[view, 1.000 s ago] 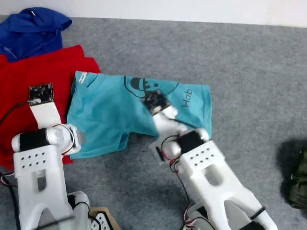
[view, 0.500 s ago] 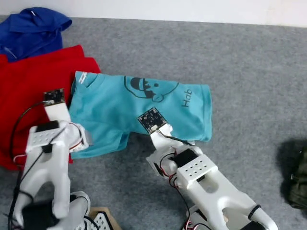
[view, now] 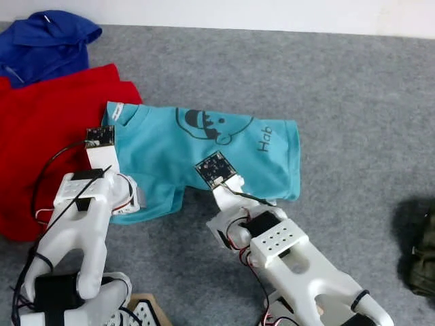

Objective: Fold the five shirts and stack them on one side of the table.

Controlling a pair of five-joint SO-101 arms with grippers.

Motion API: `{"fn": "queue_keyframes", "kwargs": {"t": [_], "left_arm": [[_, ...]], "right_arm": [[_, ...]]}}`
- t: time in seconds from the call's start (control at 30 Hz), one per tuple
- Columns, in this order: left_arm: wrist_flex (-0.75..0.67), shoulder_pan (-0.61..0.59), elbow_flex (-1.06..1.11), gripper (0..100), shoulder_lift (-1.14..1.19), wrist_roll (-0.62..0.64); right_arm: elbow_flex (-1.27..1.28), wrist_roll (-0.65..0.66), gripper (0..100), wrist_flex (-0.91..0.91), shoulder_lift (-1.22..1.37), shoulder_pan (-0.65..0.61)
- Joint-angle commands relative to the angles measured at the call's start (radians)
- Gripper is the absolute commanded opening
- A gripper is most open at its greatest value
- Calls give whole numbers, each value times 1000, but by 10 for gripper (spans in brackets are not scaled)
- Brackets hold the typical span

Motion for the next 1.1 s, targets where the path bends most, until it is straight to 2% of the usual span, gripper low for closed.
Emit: {"fn": "queue_keyframes", "kwargs": {"t": [0.0, 0.47, 0.6, 0.73, 0.87, 1.07], "left_arm": [[23, 27, -7, 248, 1, 8], [28, 53, 1, 248, -1, 0], [57, 99, -4, 248, -4, -72], [58, 99, -10, 249, -8, -77], [60, 56, -31, 249, -1, -130], [95, -54, -38, 252, -10, -141]], "right_arm": [[-2, -2, 176, -15, -24, -5], [-1, 41, 176, -15, -24, -4], [-1, 43, 176, -15, -24, -4], [-1, 46, 176, -15, -24, -4], [-1, 46, 176, -15, -24, -4], [1, 46, 176, -13, -22, -4]]}}
